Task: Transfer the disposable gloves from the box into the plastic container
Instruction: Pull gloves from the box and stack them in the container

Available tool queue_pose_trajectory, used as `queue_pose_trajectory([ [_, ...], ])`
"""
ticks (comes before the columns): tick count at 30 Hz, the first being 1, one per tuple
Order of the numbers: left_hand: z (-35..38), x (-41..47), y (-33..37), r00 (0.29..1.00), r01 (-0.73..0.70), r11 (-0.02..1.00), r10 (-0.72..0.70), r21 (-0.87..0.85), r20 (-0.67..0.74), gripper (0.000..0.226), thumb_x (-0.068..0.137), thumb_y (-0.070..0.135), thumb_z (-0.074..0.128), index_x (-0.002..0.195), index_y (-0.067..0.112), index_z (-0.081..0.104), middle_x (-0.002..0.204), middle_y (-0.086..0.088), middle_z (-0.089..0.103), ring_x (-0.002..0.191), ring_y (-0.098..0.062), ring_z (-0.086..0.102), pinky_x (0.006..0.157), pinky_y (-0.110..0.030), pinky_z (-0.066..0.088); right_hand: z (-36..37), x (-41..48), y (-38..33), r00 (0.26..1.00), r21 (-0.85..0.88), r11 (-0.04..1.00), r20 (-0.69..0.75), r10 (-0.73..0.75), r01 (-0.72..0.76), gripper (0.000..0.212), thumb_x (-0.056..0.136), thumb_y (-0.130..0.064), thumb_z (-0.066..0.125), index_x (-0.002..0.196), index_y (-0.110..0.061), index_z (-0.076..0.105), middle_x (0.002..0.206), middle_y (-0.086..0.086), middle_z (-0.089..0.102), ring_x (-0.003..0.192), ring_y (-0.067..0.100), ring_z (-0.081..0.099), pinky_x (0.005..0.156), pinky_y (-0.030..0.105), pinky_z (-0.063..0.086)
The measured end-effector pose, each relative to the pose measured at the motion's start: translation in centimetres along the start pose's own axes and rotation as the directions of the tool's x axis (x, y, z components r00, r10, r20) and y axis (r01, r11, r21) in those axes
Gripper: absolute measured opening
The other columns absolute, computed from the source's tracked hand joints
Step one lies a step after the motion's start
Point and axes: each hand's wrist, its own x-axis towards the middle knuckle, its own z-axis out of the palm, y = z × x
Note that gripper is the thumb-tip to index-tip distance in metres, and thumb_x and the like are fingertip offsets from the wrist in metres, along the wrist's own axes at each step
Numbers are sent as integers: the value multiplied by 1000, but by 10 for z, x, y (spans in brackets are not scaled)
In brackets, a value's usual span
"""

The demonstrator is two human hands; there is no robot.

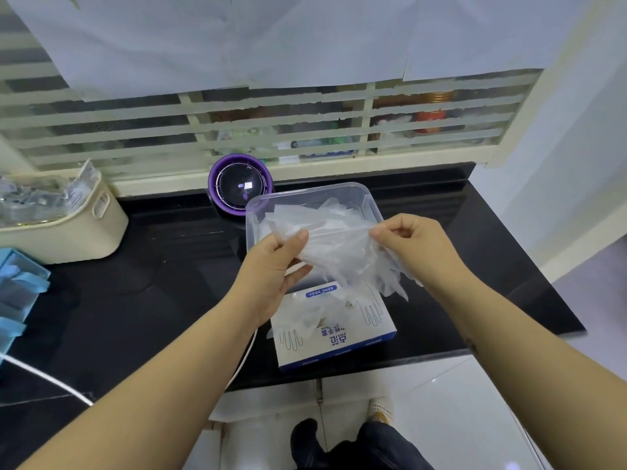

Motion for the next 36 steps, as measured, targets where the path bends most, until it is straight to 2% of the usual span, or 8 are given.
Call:
queue_pose_trajectory([
  [7, 15, -2, 5, 993, 37, 994, -25, -102, 116, 17, 96, 5, 50, 104, 8, 64, 100, -10, 72, 91, -22, 69, 78, -37, 59, 5, -5, 1, 909, -104, 992, 404, 102, -65, 55, 77, -24, 72, 125, -36, 49, 121, 0, 58, 101, 18, 63, 92, 38, 52],
  [12, 17, 1, 1, 993, 4, 1000, -6, 19, 114, 18, 93, -1, 53, 108, 0, 63, 99, -14, 71, 90, -24, 67, 79, -35, 58, 20, -6, -5, 951, -127, 988, 306, -46, 89, 22, 86, -36, 65, 101, -22, 71, 95, -6, 70, 86, 5, 63, 86, 35, 52],
  [16, 6, 2, 1, 993, 44, 997, -38, -58, 114, 36, 90, 11, 60, 125, 1, 54, 116, -17, 66, 91, -25, 69, 77, -34, 59, 17, -5, -2, 956, -29, 999, 292, -27, 37, 36, 91, -35, 60, 89, 0, 69, 93, 24, 65, 85, 42, 61, 87, 52, 49],
  [20, -5, 4, 2, 996, -62, 994, 56, 87, 66, 31, 90, 17, 63, 120, 11, 58, 122, -10, 62, 98, -18, 66, 75, -22, 57, 13, 0, -2, 977, 21, 1000, 210, -24, 20, 37, 94, -33, 54, 91, 0, 70, 94, 19, 68, 85, 35, 62, 86, 37, 52],
  [24, -9, 0, -10, 848, -488, 523, 472, 699, 239, 21, 92, 16, 62, 90, 35, 55, 95, 13, 57, 75, 2, 57, 64, -9, 46, 4, 10, -1, 992, 118, 992, -123, -38, 52, 35, 95, -27, 53, 91, 6, 64, 91, 23, 65, 68, 16, 55, 69, 29, 50],
  [29, -8, 4, -59, 656, -696, -265, 143, 667, 741, 37, 50, 4, 88, 78, 18, 69, 88, 0, 58, 57, -13, 55, 50, -18, 38, 4, 11, -1, 990, 127, 989, -133, -52, 69, 29, 96, -25, 53, 90, 0, 68, 89, 15, 68, 73, 12, 59, 75, 31, 52],
  [32, -4, 10, -72, 688, -665, -412, -14, 623, 726, 44, 28, 14, 90, 66, 19, 69, 80, -1, 58, 61, -17, 57, 52, -23, 48, 7, 8, 1, 993, 128, 989, -108, -56, 70, 28, 96, -23, 53, 91, -1, 69, 90, 16, 68, 74, 14, 59, 76, 32, 52],
  [36, 5, 11, -78, 786, -569, -465, -65, 678, 615, 39, 62, 14, 82, 99, 13, 68, 106, -9, 59, 83, -22, 63, 65, -27, 48, 8, 6, 6, 996, 104, 994, -85, -34, 42, 32, 96, -25, 52, 92, 3, 66, 92, 18, 66, 79, 22, 60, 82, 39, 52],
])
